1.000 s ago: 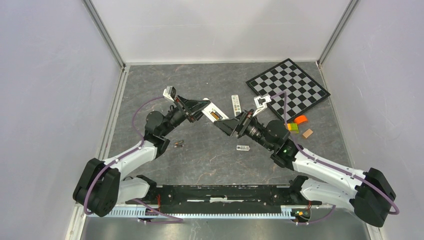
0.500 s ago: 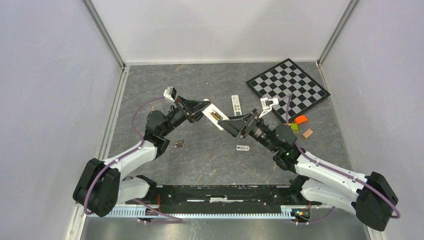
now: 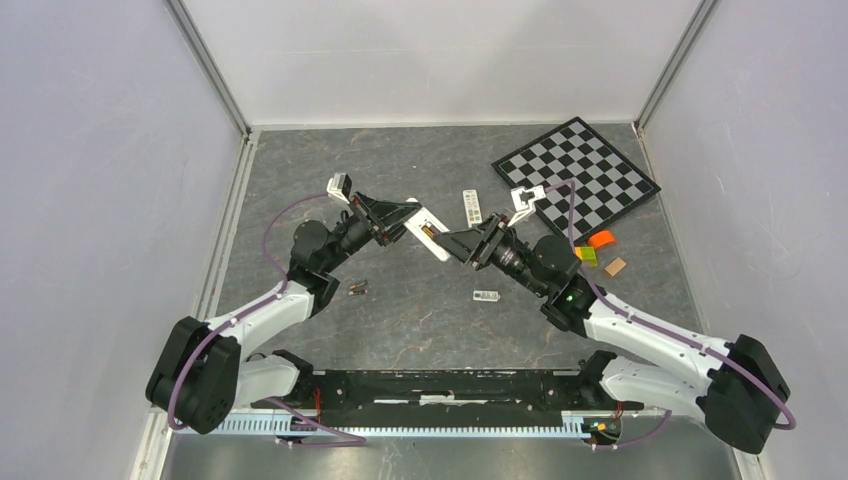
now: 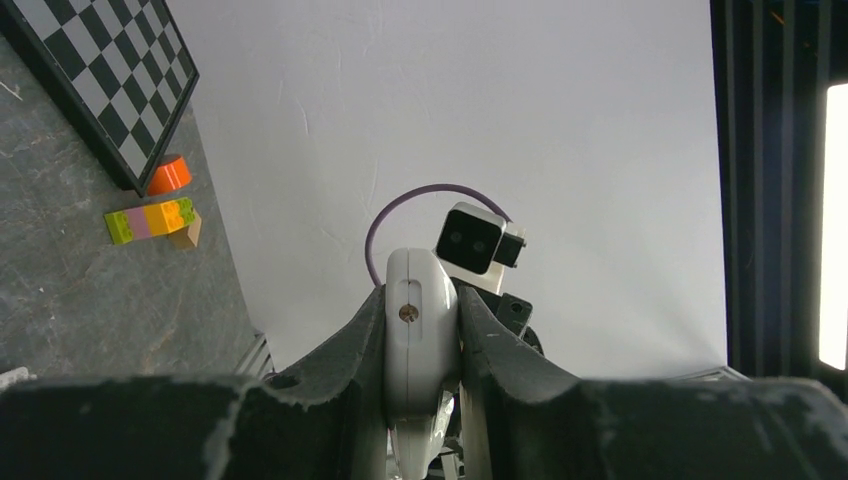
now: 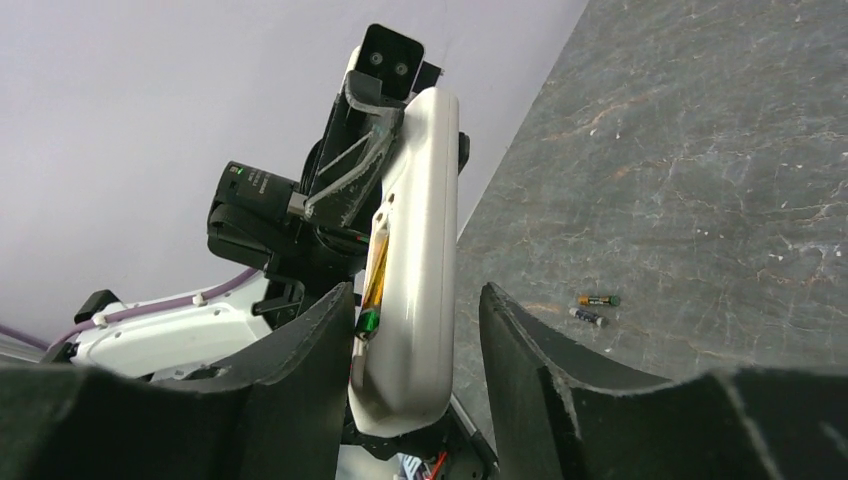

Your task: Load the batteries into the remote control

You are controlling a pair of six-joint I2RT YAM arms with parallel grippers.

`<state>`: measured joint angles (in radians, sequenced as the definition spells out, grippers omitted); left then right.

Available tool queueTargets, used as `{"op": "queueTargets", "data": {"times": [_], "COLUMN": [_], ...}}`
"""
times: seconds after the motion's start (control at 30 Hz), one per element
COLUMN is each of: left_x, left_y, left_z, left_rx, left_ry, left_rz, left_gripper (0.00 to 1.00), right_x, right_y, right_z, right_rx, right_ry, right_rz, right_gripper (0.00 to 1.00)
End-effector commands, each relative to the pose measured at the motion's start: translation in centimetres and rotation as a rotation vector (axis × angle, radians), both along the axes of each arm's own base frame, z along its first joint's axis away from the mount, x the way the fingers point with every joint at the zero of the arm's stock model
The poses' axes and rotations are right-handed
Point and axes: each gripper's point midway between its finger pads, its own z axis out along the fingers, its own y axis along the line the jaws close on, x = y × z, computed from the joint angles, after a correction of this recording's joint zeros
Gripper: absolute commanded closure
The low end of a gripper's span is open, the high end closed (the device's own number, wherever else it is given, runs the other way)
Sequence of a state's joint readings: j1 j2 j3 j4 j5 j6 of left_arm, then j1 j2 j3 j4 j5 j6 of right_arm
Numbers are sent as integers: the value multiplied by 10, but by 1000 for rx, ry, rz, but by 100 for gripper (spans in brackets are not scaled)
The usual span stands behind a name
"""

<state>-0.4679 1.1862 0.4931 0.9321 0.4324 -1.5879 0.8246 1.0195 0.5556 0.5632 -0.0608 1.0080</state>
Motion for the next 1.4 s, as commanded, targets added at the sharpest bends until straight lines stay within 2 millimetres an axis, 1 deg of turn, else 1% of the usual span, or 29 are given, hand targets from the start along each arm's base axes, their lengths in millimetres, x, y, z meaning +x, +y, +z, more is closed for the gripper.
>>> {"op": "queueTargets", "data": {"times": [0.0,0.17,0.27,0.43,0.5,0.53,0.6,0.63,0.67,0.73,0.83,0.93,1.0,1.1,1.23,1.37], "left_x": [-15,-21,-22,-21,-21,-21,-22,-21,-21,-20,-20,-24,-27,-30,-34,-35], "left_y": [0,3,4,3,2,2,2,1,1,-1,-3,-5,-6,-7,-8,-8], "left_z": [40,56,63,66,66,65,62,58,55,45,29,20,14,12,12,11], "left_rx": [-15,-40,-50,-51,-46,-40,-18,7,33,97,176,221,240,254,259,262], "left_ry": [-186,-275,-301,-307,-311,-313,-323,-332,-338,-352,-366,-395,-409,-430,-445,-442], "left_rz": [-28,-20,-17,-20,-21,-20,-21,-18,-16,-21,-42,-69,-89,-106,-123,-127], "left_gripper": [98,98,98,98,98,98,98,98,98,98,98,98,98,98,98,98], "right_x": [12,17,20,19,21,21,22,22,22,20,11,2,0,-2,-5,-5], "right_y": [1,-1,-1,-3,-3,-3,-4,-5,-6,-9,-13,-15,-17,-17,-6,4], "right_z": [2,-28,-42,-56,-59,-60,-57,-53,-48,-36,-16,-7,-3,-4,-4,-9], "right_rx": [-31,-143,-232,-299,-323,-333,-329,-320,-307,-272,-234,-240,-243,-251,-256,-267], "right_ry": [53,131,141,124,111,109,88,74,59,14,-67,-132,-167,-194,-215,-216], "right_rz": [-38,-64,-65,-59,-58,-57,-59,-62,-65,-59,-20,15,23,35,98,141], "right_gripper": [49,60,63,69,69,67,56,50,42,32,25,18,15,15,20,30]}}
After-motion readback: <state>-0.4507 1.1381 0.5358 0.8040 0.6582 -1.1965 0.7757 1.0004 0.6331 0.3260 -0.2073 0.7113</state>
